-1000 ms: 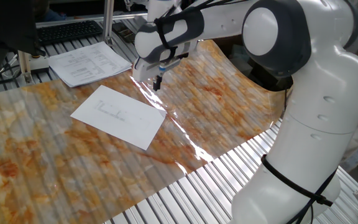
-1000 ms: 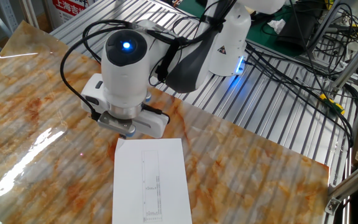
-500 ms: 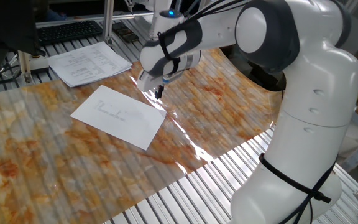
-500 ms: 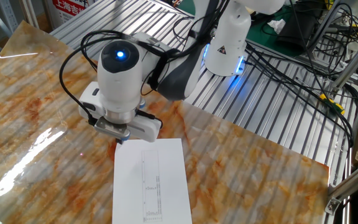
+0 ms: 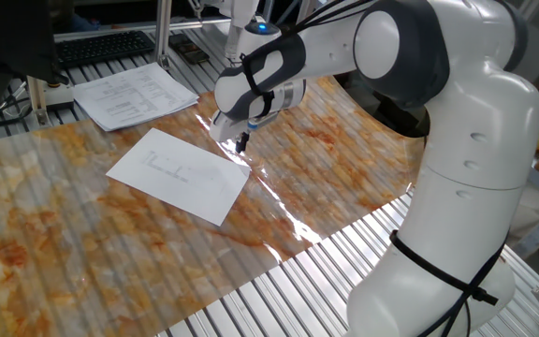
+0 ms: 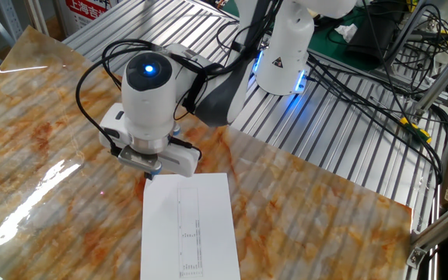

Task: Flip over and spread out the paper that is laid flat on the table

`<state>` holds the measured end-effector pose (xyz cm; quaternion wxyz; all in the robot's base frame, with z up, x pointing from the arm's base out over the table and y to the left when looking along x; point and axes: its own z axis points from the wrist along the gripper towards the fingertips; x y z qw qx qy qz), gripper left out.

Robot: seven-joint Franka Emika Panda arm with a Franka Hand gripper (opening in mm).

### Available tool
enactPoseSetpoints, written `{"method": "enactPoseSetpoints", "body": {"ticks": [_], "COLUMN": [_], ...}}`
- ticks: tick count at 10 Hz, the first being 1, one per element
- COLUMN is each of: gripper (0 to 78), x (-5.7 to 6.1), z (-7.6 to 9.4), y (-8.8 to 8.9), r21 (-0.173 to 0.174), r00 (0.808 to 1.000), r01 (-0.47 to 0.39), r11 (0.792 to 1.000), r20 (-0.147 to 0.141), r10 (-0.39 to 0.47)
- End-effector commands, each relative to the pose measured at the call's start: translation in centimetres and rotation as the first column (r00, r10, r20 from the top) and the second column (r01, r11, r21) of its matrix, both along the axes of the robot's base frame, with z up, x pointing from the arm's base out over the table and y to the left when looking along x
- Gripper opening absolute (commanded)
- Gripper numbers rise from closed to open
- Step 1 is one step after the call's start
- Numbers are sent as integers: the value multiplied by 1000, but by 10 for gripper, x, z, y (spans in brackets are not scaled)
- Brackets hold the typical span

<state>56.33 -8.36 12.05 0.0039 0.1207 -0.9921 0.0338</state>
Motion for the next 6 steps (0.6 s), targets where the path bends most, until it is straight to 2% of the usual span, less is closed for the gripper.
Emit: {"method": "enactPoseSetpoints", "body": {"ticks": [1,6], "gripper": [11,11], "x": [-7,-7], "z": [-12,-22], "y": [-12,-14], "r21": [8,9], "r00": [1000,1000], "r01": [0,0], "r11": [1000,1000], "r20": [15,16], "r10": [0,0]}}
